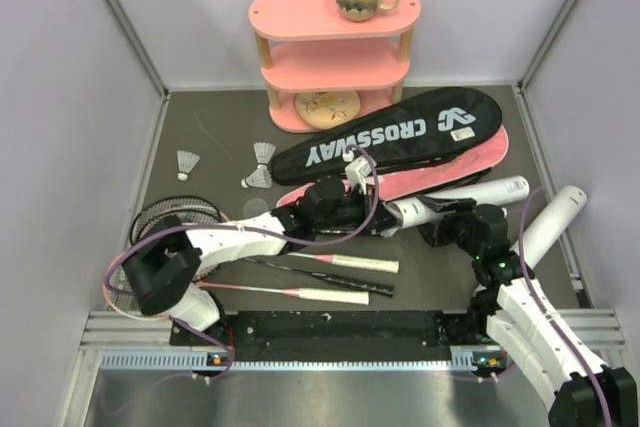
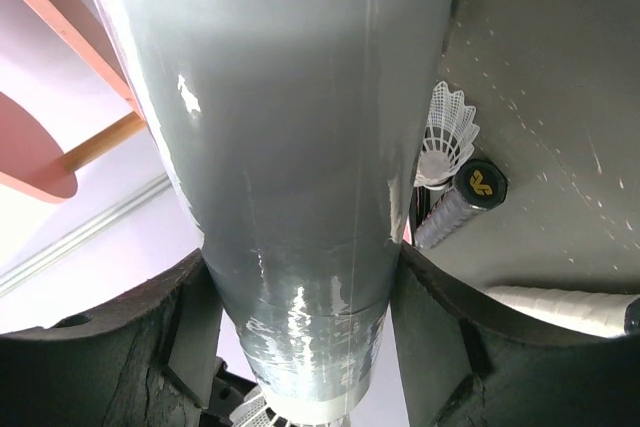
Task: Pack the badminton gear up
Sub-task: Place the shuttlecock at the shuttle tube, then pick up the shuttlecock at the center of the board, then place the shuttlecock at the shuttle tube.
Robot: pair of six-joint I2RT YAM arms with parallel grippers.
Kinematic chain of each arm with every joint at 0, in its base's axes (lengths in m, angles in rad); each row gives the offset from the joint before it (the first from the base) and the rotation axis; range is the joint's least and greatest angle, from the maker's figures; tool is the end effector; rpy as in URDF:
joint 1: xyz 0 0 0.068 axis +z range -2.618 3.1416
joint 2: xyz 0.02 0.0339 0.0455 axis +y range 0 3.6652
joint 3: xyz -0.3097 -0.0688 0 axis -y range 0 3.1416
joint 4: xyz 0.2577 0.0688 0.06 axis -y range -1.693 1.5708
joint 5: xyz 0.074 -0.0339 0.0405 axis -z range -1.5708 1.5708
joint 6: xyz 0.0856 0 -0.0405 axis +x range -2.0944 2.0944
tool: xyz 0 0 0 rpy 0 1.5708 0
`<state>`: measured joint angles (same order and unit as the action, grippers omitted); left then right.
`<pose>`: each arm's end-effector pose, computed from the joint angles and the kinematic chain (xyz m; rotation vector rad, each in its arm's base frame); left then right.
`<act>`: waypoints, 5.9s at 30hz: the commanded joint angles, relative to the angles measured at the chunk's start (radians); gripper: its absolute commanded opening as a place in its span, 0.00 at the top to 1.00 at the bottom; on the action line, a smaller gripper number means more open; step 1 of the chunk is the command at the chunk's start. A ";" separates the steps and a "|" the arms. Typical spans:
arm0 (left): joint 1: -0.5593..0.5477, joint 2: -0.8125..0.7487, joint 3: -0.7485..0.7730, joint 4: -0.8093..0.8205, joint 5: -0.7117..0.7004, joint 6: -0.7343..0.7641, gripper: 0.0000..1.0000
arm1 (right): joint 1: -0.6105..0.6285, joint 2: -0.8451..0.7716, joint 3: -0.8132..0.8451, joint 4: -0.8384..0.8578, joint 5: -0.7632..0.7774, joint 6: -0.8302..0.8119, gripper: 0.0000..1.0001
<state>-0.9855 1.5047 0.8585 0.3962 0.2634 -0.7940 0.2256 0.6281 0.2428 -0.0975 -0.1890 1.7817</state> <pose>0.1986 -0.3401 0.2765 0.4111 2.0459 -1.4258 0.1628 0.0539 0.1808 1.5668 1.7836 1.3299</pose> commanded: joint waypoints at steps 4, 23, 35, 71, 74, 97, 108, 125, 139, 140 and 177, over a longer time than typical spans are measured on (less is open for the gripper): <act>0.008 -0.009 -0.016 0.180 0.059 0.010 0.29 | -0.006 -0.027 0.050 0.039 -0.018 0.004 0.75; 0.015 0.272 0.160 0.503 0.315 -0.117 0.17 | -0.008 -0.051 0.041 0.087 -0.102 0.077 0.75; 0.019 -0.096 -0.042 0.145 0.183 0.077 0.02 | -0.032 -0.080 0.036 0.005 0.031 -0.007 0.75; -0.056 0.644 0.918 -1.091 -0.794 0.038 0.21 | -0.095 -0.163 0.237 -0.306 0.293 -0.168 0.73; -0.062 0.666 0.932 -1.082 -0.793 0.050 0.26 | -0.094 -0.166 0.237 -0.303 0.278 -0.163 0.73; -0.044 -0.226 0.253 -0.614 -0.643 0.058 1.00 | -0.092 0.021 0.127 0.028 -0.080 -0.140 0.75; -0.044 -0.488 -0.306 0.246 -0.557 0.075 1.00 | 0.001 0.122 0.081 0.213 -0.187 0.059 0.75; -0.061 -0.227 -0.277 0.595 -0.552 0.070 1.00 | 0.060 0.156 0.047 0.347 -0.222 0.180 0.75; -0.073 -0.047 -0.220 0.707 -0.561 0.107 0.73 | 0.064 0.104 0.062 0.363 -0.236 0.239 0.75; -0.071 -0.070 -0.226 0.678 -0.555 0.104 0.62 | 0.066 0.104 0.064 0.360 -0.236 0.237 0.75; 0.016 -0.011 0.045 0.086 -0.069 0.110 0.23 | 0.067 0.042 0.136 0.308 -0.296 0.223 0.75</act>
<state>-0.9596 1.5181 0.9070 0.4755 0.0647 -0.7315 0.2699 0.6659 0.3164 0.1207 -0.4042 2.0277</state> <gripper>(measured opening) 0.745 0.587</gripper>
